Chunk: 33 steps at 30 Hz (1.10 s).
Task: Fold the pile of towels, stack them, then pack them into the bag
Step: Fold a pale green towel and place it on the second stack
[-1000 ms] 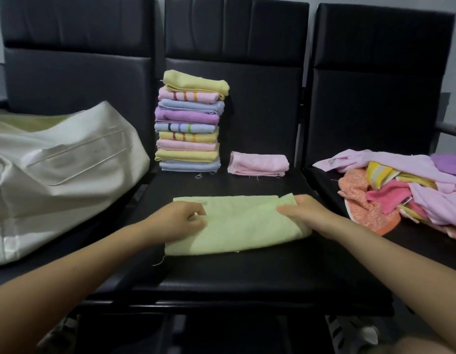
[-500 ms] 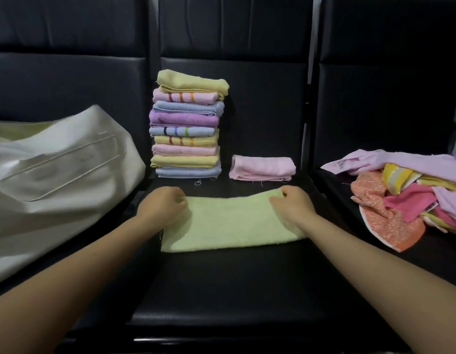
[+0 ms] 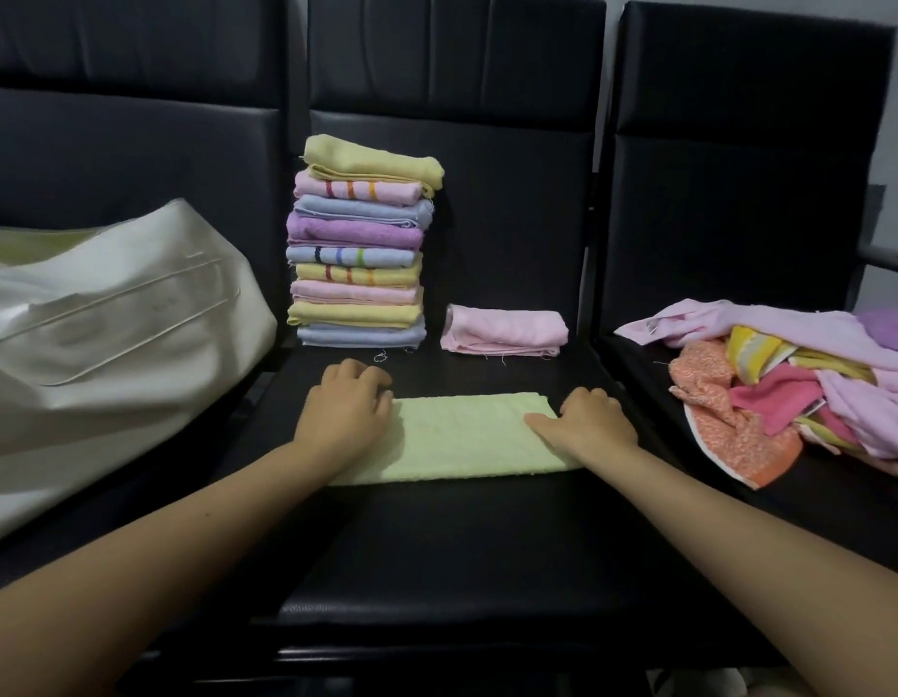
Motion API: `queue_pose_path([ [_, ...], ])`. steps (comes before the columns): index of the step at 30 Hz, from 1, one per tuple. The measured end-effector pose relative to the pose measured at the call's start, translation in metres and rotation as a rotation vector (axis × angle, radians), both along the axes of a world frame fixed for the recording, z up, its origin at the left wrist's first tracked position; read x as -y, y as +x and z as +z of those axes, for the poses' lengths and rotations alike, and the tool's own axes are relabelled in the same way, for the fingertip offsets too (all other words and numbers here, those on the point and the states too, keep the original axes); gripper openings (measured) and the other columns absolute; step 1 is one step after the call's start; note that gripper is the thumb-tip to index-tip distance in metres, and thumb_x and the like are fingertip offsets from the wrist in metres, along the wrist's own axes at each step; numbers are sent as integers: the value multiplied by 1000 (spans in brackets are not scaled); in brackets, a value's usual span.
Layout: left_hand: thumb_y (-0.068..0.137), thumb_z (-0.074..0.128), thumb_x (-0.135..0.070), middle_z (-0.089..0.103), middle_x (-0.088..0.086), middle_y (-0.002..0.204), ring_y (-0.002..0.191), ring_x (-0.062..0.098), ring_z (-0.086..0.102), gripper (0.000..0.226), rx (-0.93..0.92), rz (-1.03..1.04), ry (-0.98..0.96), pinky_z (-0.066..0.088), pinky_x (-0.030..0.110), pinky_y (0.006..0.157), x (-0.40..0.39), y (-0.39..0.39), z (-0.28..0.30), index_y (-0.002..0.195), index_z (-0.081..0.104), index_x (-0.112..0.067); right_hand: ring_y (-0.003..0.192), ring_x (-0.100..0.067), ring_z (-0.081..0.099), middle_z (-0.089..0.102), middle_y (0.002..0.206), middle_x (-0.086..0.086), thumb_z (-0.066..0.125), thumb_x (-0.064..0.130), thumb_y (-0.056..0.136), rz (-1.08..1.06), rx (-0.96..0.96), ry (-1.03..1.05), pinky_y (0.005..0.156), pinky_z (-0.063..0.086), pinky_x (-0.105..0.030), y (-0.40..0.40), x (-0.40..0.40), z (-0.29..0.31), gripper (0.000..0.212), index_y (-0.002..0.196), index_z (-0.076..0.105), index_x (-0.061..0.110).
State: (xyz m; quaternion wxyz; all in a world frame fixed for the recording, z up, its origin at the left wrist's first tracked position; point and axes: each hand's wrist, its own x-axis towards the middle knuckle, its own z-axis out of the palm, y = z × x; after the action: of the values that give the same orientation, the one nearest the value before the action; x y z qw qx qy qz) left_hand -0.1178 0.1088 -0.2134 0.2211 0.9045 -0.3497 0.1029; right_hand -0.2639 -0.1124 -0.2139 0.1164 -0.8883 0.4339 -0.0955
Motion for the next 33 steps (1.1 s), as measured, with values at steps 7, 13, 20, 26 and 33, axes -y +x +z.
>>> queue_pose_path([
  [7,104,22,-44,11,2,163,150,18,7,52,3,-294,307,9,35,120,20,-49,-15,154,21,-28,93,-23,63,64,98,-3,67,51,77,5,30,286,65,43,-29,-3,-6,9,39,92,61,15],
  [13,102,38,-30,40,2,149,138,21,32,41,-95,-343,204,25,31,112,22,-46,-15,142,45,-24,73,-21,55,58,80,-8,66,8,85,-27,715,934,55,39,-26,7,-21,19,10,78,59,11],
  [20,100,37,-17,71,1,102,106,19,60,33,-476,-106,-323,44,31,92,15,-32,-5,127,56,-16,63,-17,49,53,69,-5,56,24,96,397,582,826,53,37,-25,18,-72,38,19,87,64,8],
  [26,93,59,-26,65,3,97,93,20,61,48,-528,-53,-309,46,30,83,23,-30,-6,138,46,-19,62,-13,55,60,68,2,50,22,96,327,516,598,56,41,-22,26,-71,30,23,85,68,12],
  [33,91,53,-18,48,-11,74,80,15,50,36,-284,-117,-117,40,29,72,17,-29,-7,127,58,-21,119,-21,49,51,122,0,61,59,81,263,21,173,91,44,-35,21,-56,7,56,120,54,19],
])
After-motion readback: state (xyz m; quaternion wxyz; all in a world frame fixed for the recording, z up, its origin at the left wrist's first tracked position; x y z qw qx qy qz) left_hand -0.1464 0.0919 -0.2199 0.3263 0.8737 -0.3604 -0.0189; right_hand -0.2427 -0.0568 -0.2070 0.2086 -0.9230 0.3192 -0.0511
